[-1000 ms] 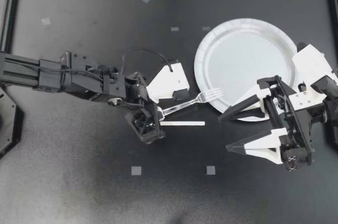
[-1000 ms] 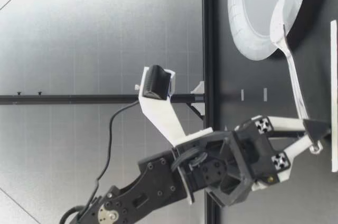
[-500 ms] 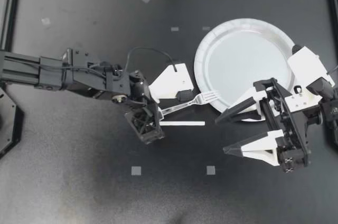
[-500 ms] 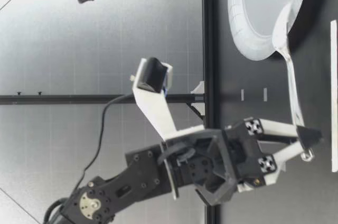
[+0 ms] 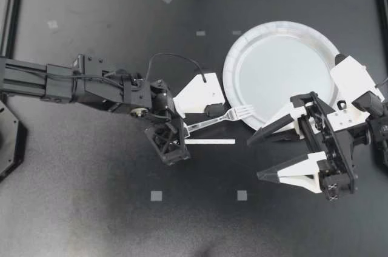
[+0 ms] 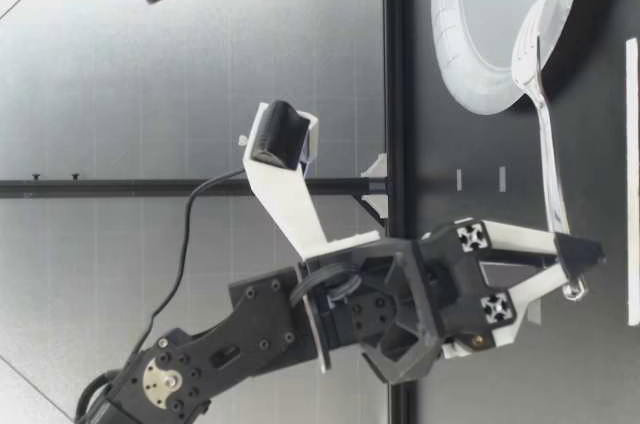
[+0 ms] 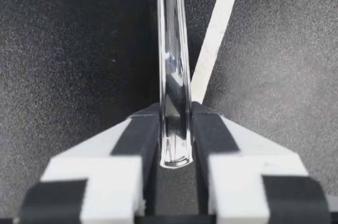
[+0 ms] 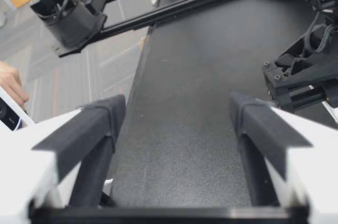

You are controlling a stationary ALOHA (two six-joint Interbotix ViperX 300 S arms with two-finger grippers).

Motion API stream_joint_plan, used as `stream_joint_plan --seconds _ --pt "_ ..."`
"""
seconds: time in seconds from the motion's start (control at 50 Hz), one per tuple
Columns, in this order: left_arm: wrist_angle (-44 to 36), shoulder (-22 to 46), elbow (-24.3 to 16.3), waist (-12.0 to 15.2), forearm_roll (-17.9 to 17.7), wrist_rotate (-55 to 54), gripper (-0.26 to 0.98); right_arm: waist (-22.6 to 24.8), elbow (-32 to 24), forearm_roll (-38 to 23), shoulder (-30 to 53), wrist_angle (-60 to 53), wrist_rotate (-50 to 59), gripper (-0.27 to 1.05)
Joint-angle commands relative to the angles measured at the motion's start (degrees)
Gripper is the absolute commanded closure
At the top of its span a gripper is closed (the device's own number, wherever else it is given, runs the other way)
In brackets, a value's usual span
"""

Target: Pick up the fork and place it on the plate.

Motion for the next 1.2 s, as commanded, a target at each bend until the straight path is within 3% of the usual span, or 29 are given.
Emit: stream_joint_plan --seconds 0.0,0.54,0.74,1.04,1.18 --pt "0.35 -1.23 -1.49 0.09 -0.26 0.09 0.69 0.62 -1.05 0.18 -0.26 -0.62 0.09 0.01" --pt "0.97 -0.7 -2.02 0.09 -0.26 -0.09 0.22 1.67 -0.97 0.62 -0.7 -0.62 0.18 0.01" --pt "1.23 -1.85 -2.55 0.09 -0.09 1.23 0.2 1.76 -0.97 0.88 -0.62 -0.62 0.09 0.01" --pt "4.22 -8.7 -6.5 0.09 -0.09 12.04 0.2 1.76 -0.97 -0.62 -2.29 -1.85 -4.92 0.03" --pt "-3.08 -11.95 -6.59 -0.44 -0.18 17.75 0.2 1.67 -1.23 -0.44 -3.25 -1.76 -13.27 0.03"
